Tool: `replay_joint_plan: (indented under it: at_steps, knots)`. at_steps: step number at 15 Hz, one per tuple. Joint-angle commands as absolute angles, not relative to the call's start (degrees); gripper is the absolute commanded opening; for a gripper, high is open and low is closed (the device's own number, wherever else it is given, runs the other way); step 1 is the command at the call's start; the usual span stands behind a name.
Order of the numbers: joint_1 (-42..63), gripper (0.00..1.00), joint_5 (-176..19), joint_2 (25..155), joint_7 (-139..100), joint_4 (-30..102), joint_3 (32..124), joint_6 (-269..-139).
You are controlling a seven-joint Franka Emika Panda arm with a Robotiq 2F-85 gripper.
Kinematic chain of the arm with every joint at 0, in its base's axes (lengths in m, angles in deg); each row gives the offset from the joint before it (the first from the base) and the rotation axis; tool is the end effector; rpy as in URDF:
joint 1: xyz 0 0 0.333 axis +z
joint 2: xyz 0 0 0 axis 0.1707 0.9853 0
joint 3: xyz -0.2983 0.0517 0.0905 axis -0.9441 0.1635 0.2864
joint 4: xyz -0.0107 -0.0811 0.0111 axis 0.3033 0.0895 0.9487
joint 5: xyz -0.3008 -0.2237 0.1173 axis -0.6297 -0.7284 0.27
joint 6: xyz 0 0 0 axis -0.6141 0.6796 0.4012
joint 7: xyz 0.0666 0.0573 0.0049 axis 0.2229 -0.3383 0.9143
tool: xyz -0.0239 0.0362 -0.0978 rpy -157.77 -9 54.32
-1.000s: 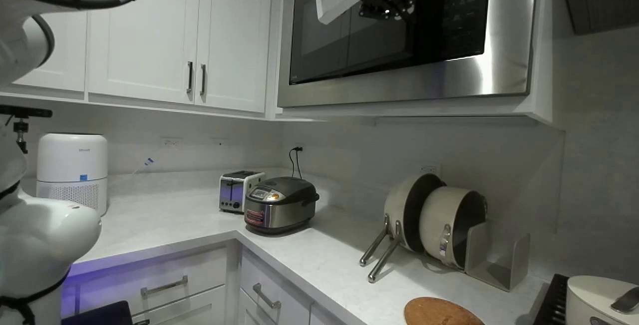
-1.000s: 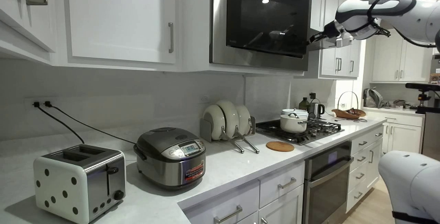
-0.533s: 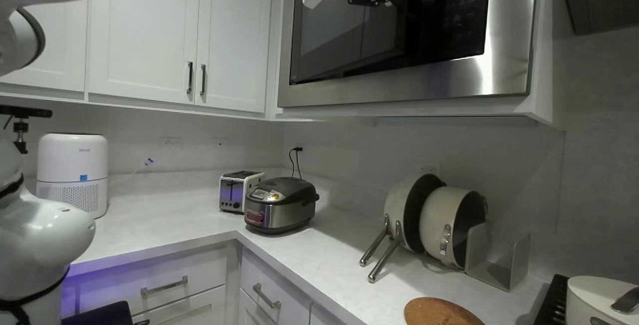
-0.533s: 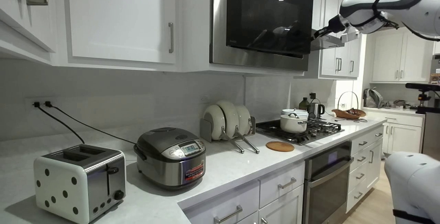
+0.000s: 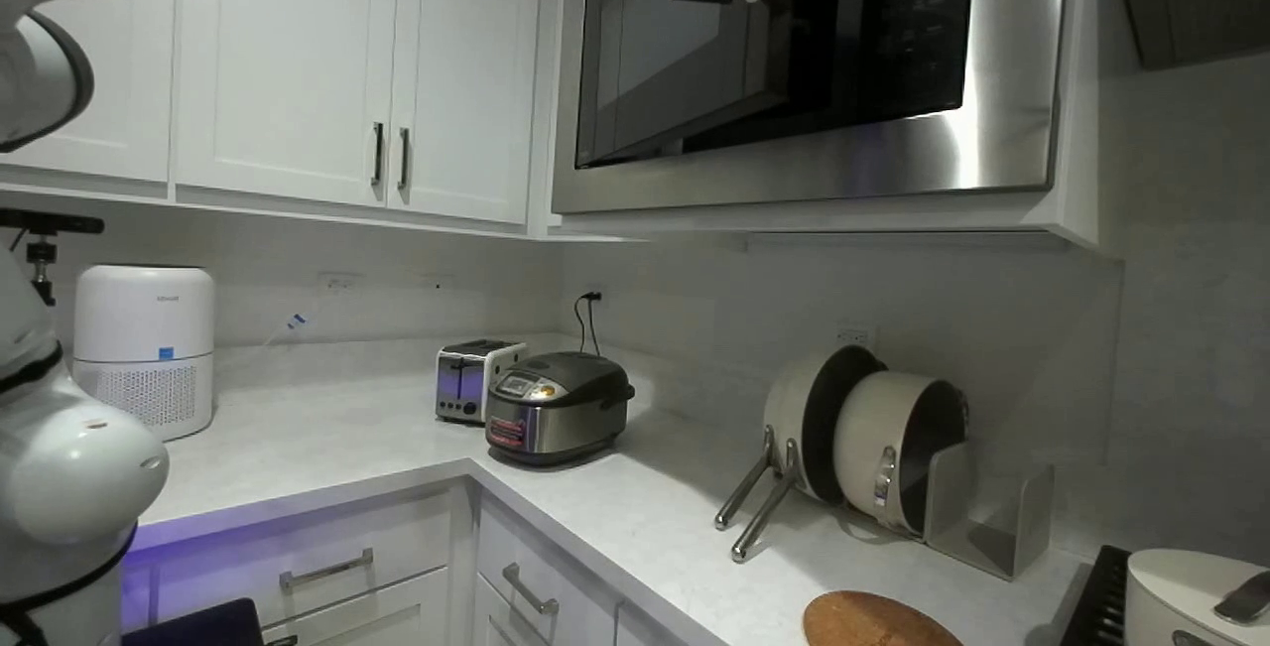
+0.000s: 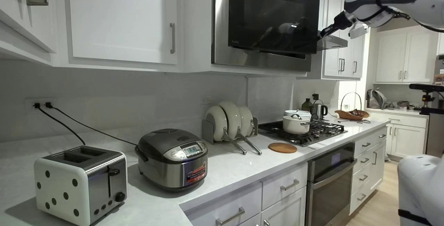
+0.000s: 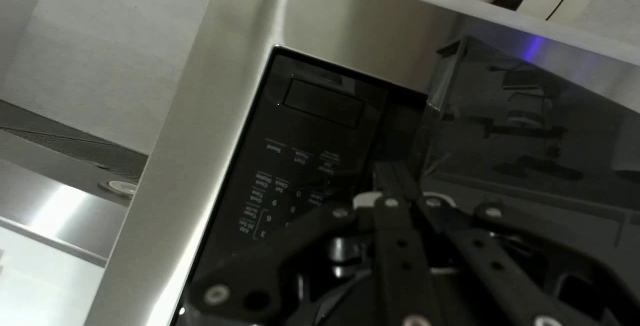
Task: Open the microwave door
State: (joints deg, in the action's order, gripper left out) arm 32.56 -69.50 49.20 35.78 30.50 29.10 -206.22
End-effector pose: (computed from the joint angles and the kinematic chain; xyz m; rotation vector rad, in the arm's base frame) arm 0.3328 -0.3786 0.8623 2.3248 0.1815 1.4853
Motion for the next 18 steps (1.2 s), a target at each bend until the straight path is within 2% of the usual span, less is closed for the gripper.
replay_joint_plan:
  at_steps: [1, 9, 10, 12, 18]
  knots:
    - [27.41, 0.00, -68.05, 51.33, 36.59, 30.25, 34.01, -203.46]
    - [18.95, 0.00, -68.28, 53.38, 36.77, 29.37, 40.51, -200.25]
    - [18.12, 0.26, -68.14, 53.41, 36.82, 29.31, 41.11, -199.85]
    - [16.57, 0.33, -68.00, 53.63, 36.64, 29.10, 42.29, -199.02]
    - [13.76, 0.73, -66.94, 54.01, 36.63, 25.75, 43.11, -191.41]
